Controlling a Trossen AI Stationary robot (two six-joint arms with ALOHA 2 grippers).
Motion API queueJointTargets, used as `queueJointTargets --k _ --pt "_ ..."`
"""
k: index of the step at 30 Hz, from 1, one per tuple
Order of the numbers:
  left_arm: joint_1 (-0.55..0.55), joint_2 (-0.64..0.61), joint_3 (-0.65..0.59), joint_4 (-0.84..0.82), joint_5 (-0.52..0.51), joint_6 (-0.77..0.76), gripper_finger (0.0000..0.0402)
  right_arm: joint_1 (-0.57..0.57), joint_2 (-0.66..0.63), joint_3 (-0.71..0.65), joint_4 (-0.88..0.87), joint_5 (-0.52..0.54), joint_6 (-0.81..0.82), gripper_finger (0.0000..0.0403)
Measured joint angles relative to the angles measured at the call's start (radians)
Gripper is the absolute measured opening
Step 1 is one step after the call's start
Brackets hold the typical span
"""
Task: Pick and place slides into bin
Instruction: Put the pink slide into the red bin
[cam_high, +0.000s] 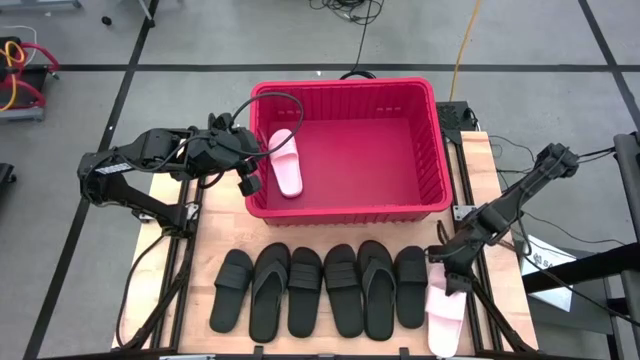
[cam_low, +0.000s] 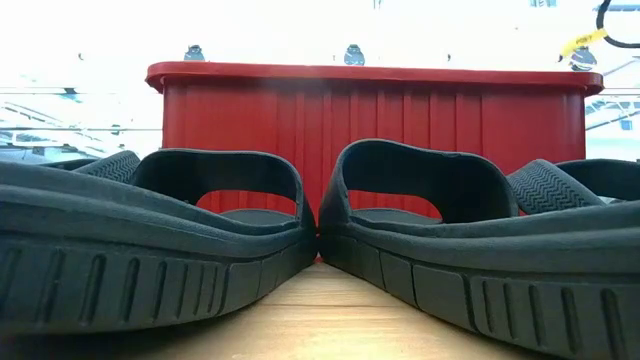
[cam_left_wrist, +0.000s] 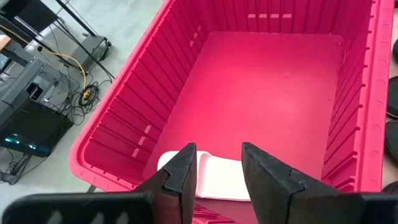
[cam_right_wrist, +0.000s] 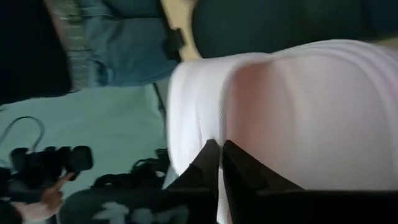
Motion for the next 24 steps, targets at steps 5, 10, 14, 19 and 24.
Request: queueJointTargets --k 5,10,14,19,24 --pt "0.0 0.0 0.0 0.0 0.0 0.0 0.0124 0.001 -0.044 0.001 0.066 0.04 0.007 0.0" --pt "0.0 0.0 0.0 0.0 0.0 -0.006 0.0124 0.002 -0.072 0.001 0.134 0.122 0.021 0.0" --pt "0.0 0.0 0.0 0.0 -0.002 -0.008 0.0124 0.002 -0.074 0.001 0.158 0.133 0.016 0.0" --pt "0.0 0.0 0.0 0.0 -0.004 -0.009 0.0124 0.001 -0.077 0.001 0.233 0.131 0.001 0.0" --pt "0.0 0.0 0.0 0.001 -0.006 -0.01 0.0124 0.001 -0.077 0.039 0.222 0.152 -0.014 0.0"
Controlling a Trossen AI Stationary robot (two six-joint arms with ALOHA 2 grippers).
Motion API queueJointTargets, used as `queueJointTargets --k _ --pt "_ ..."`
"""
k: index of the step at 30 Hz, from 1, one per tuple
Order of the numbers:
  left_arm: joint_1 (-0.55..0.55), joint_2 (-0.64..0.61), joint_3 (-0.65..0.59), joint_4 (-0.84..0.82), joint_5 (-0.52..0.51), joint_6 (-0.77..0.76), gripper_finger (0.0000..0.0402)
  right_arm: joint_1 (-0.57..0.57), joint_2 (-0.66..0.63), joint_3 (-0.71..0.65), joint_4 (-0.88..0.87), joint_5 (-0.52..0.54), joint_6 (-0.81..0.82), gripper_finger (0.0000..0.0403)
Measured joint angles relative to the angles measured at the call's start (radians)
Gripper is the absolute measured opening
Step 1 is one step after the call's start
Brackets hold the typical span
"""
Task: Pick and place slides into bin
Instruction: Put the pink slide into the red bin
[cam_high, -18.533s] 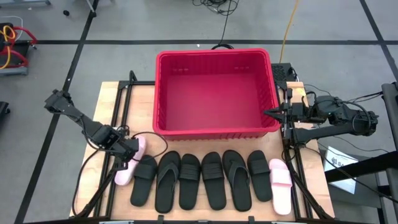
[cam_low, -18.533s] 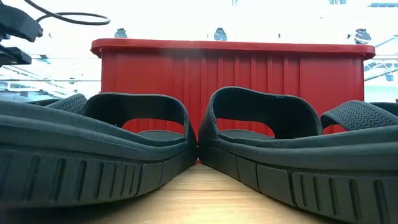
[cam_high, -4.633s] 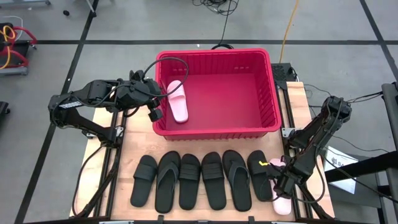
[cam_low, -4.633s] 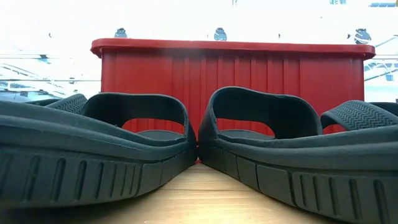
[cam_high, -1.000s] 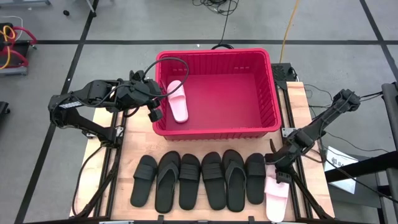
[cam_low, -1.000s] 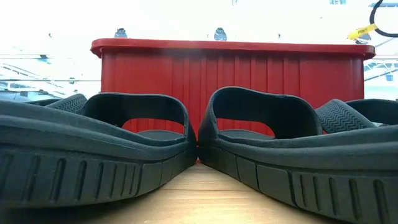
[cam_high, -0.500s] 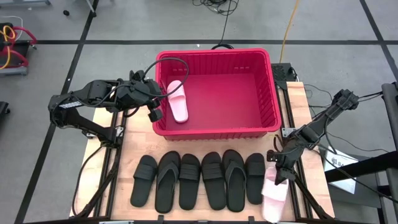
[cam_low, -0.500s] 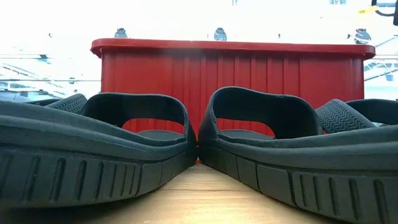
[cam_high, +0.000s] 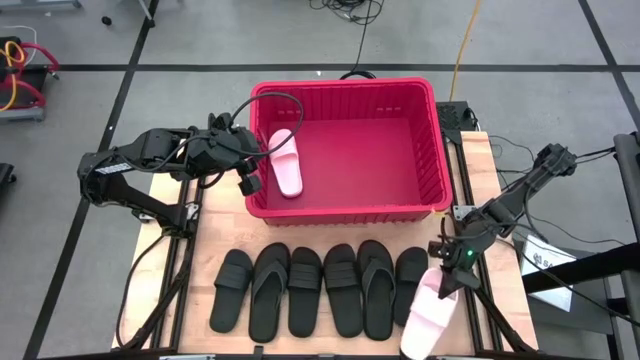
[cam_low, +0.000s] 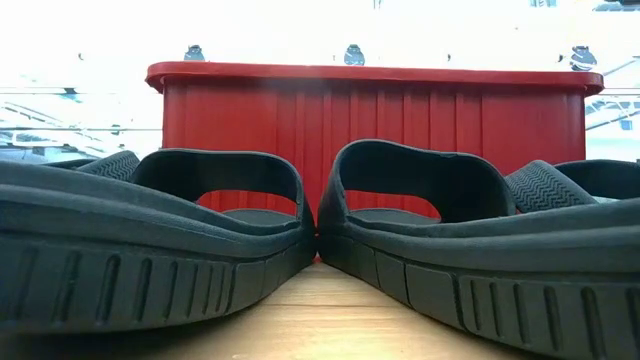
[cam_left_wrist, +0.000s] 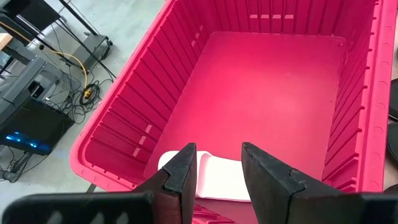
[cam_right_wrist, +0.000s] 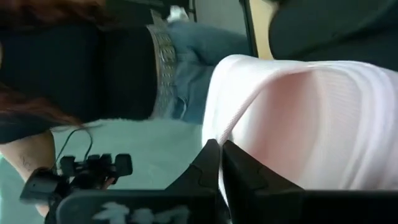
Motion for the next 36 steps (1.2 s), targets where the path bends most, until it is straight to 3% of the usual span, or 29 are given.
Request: queueJointTargets --k 4,14,19,25,30,36 --pt "0.0 0.0 0.0 0.0 -0.002 0.0 0.0124 0.0 -0.001 0.069 -0.001 0.083 -0.092 0.0" --pt "0.0 0.0 0.0 0.0 -0.001 0.015 0.0124 -0.021 -0.001 0.212 -0.007 0.438 -0.477 0.0" --pt "0.0 0.009 0.0 0.022 0.033 0.119 0.0124 -0.091 -0.001 0.242 -0.002 0.55 -0.68 0.0" --pt "-0.009 0.029 0.001 0.11 0.157 0.333 0.0124 -0.207 0.001 0.25 0.008 0.682 -0.804 0.0" --pt "-0.021 0.061 0.001 0.234 0.163 0.467 0.0124 -0.308 0.016 0.25 0.04 0.676 -0.832 0.0" --pt "-0.025 0.132 -0.001 0.394 0.164 0.623 0.0124 -0.367 0.039 0.25 0.177 0.598 -0.984 0.0"
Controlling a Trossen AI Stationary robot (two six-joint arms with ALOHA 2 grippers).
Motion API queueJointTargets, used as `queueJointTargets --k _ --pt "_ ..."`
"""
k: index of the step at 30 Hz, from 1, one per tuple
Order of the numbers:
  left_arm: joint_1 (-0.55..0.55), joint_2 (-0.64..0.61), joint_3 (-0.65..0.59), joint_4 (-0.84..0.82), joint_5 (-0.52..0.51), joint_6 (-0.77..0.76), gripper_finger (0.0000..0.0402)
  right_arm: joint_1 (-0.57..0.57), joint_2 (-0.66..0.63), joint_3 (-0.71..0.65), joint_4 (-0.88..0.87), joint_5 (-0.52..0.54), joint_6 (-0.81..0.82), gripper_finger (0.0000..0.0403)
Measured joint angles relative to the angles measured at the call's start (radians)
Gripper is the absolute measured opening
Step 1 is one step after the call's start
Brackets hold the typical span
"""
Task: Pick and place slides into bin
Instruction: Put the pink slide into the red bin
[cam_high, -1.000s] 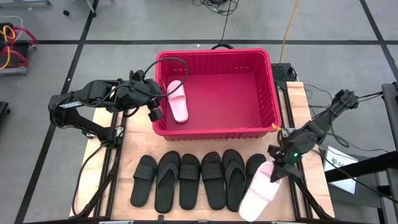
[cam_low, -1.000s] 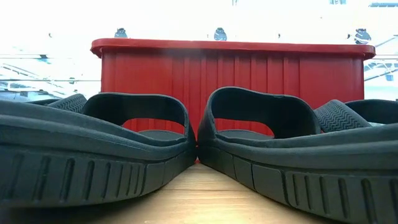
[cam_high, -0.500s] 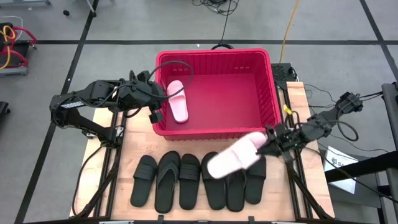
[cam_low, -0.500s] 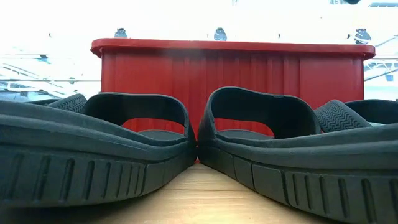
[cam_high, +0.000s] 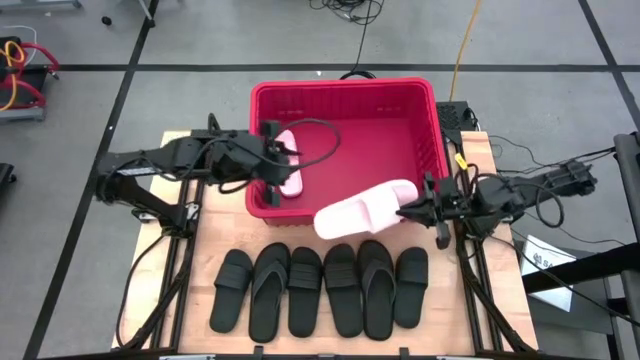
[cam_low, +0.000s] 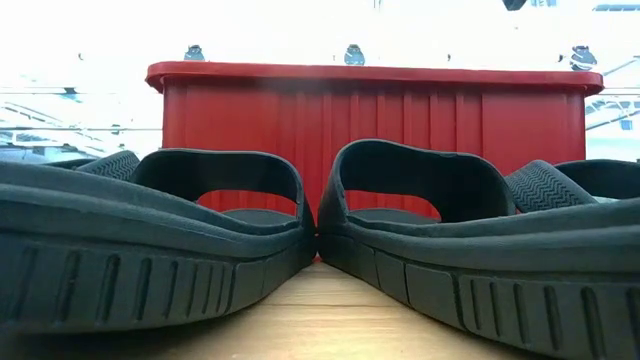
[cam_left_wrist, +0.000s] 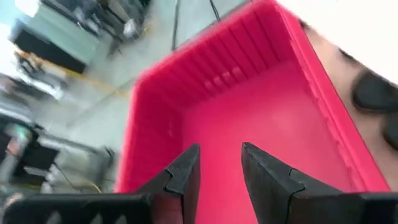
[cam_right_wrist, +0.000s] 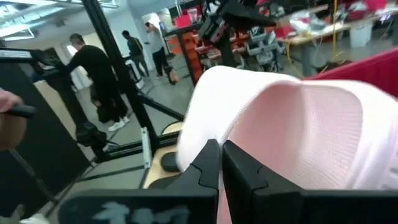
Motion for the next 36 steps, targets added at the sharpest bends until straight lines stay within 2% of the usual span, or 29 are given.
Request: queueJointTargets --k 4,6,15,25,36 --pt "0.0 0.049 -0.001 0.119 0.011 0.086 0.0124 -0.018 0.016 0.0 0.001 0.003 -0.033 0.0" --pt "0.0 0.073 0.004 0.213 0.055 0.104 0.0124 -0.03 0.025 0.0 -0.002 0.003 -0.035 0.0" --pt "0.0 0.144 0.003 0.321 0.2 0.104 0.0124 -0.1 0.063 0.0 0.028 0.006 -0.088 0.0" --pt "0.0 0.21 0.001 0.346 0.208 0.102 0.0124 -0.158 0.102 0.0 0.117 -0.023 -0.138 0.0" --pt "0.0 0.232 0.002 0.378 0.209 0.08 0.0124 -0.17 0.109 0.0 0.122 -0.025 -0.165 0.0"
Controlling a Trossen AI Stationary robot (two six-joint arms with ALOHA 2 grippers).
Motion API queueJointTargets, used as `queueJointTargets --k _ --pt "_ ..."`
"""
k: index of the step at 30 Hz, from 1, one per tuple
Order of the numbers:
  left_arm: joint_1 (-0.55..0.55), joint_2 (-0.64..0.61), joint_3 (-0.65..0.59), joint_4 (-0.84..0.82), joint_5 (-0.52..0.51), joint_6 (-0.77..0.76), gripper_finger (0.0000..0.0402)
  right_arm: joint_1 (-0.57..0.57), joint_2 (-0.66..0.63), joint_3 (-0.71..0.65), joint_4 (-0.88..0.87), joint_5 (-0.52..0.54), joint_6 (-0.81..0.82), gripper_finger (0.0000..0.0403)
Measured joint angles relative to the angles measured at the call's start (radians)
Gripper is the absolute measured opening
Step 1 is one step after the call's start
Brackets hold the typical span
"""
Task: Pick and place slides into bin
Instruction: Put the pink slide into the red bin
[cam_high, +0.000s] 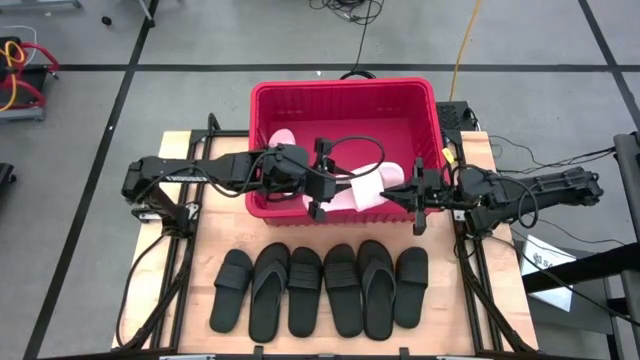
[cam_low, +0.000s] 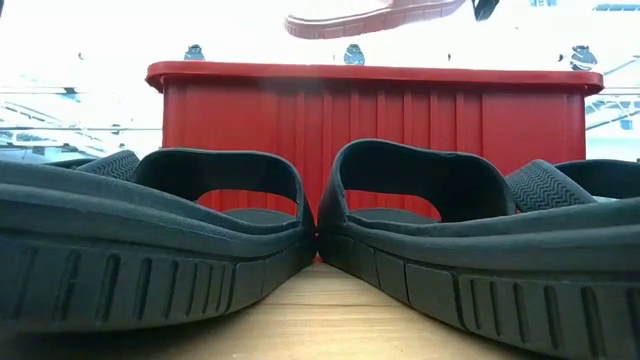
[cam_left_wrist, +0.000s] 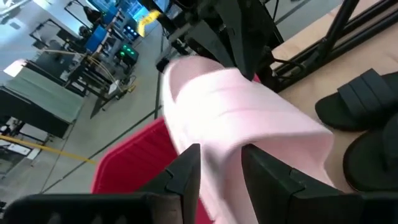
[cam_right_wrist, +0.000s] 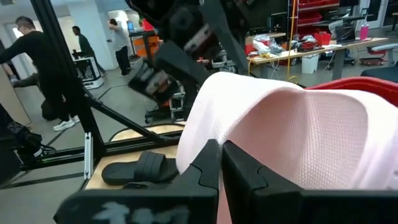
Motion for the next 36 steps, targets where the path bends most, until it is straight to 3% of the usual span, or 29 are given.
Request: queueJointTargets --k 9,17,28,36 --pt "0.0 0.021 0.0 0.045 -0.01 0.007 0.0116 0.0 0.0 0.0 0.001 0.002 -0.019 0.0" --pt "0.006 0.021 0.0 0.05 -0.011 0.007 0.0012 0.0 0.0 0.0 0.004 0.002 -0.019 0.0" --pt "0.042 0.016 0.0 0.041 -0.006 -0.058 0.0004 0.0 0.0 0.0 0.003 0.008 -0.045 0.0024" --pt "0.093 0.002 0.0 0.02 -0.014 -0.096 0.0003 0.0 -0.001 0.0 0.002 0.11 -0.101 0.0091"
